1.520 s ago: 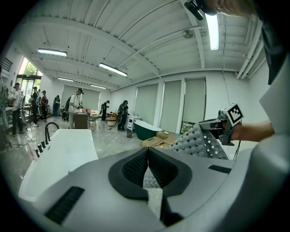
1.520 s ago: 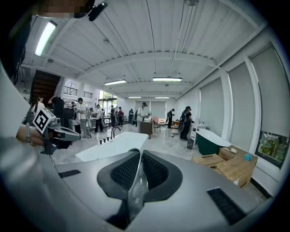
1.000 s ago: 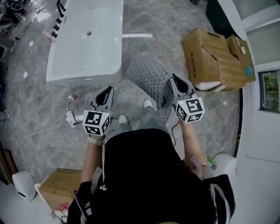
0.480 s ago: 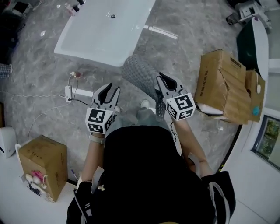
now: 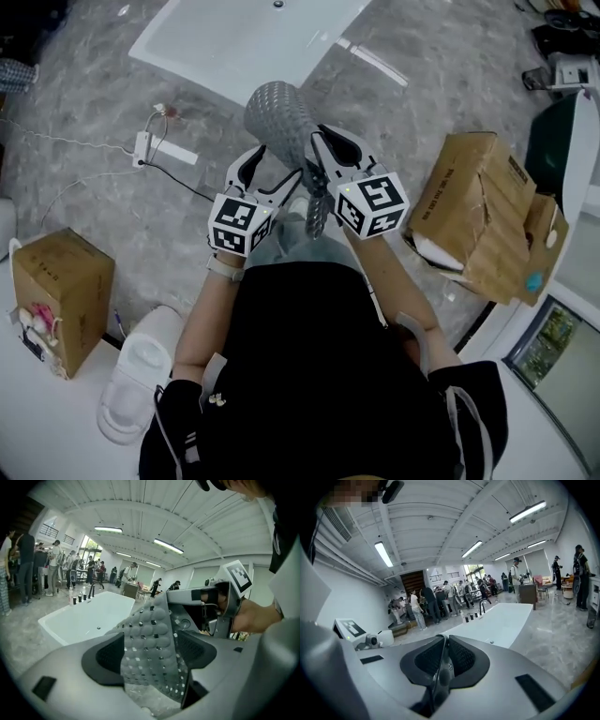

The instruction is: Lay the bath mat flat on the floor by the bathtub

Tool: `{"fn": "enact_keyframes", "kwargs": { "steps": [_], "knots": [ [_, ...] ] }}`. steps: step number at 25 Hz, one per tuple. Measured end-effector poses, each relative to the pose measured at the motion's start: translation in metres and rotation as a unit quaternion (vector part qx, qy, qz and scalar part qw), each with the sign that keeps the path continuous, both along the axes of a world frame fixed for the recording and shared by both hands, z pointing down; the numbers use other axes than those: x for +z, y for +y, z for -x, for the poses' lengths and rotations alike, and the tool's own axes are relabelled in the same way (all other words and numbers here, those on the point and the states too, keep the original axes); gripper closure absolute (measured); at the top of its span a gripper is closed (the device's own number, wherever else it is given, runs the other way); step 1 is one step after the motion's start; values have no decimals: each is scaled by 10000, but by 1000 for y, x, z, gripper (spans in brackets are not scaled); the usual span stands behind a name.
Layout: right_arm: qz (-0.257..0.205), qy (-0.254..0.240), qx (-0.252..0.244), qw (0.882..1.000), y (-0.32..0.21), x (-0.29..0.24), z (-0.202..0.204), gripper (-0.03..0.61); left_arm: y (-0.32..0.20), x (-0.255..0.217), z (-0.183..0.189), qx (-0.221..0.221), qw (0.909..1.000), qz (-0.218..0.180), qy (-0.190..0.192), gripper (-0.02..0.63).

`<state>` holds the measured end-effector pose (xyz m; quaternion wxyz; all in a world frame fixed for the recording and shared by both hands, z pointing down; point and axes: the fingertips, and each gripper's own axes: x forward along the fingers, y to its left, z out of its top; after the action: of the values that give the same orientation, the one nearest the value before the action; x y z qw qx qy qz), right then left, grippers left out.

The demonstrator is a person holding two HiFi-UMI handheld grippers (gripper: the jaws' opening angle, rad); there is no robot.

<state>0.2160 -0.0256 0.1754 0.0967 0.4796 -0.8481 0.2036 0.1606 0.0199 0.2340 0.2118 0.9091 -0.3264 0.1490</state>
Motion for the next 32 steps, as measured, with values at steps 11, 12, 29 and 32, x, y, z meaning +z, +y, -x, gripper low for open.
{"fn": "enact_keyframes", "kwargs": {
  "steps": [11,12,29,32],
  "knots": [
    [119,-156,-665,9976,7,0,43,532,2,50,-3,-1094,9933,185,-323,206],
    [144,-175,-737,9970,10,2,47,532,4,53,1,-1158,9924,206,-356,206],
    [636,139,-1101,9918,34,57,45,513,-10,30,100,-1668,9838,491,-429,586],
    [658,97,-1019,9926,42,70,42,514,-10,13,98,-1698,9832,629,-225,586]
  ]
}}
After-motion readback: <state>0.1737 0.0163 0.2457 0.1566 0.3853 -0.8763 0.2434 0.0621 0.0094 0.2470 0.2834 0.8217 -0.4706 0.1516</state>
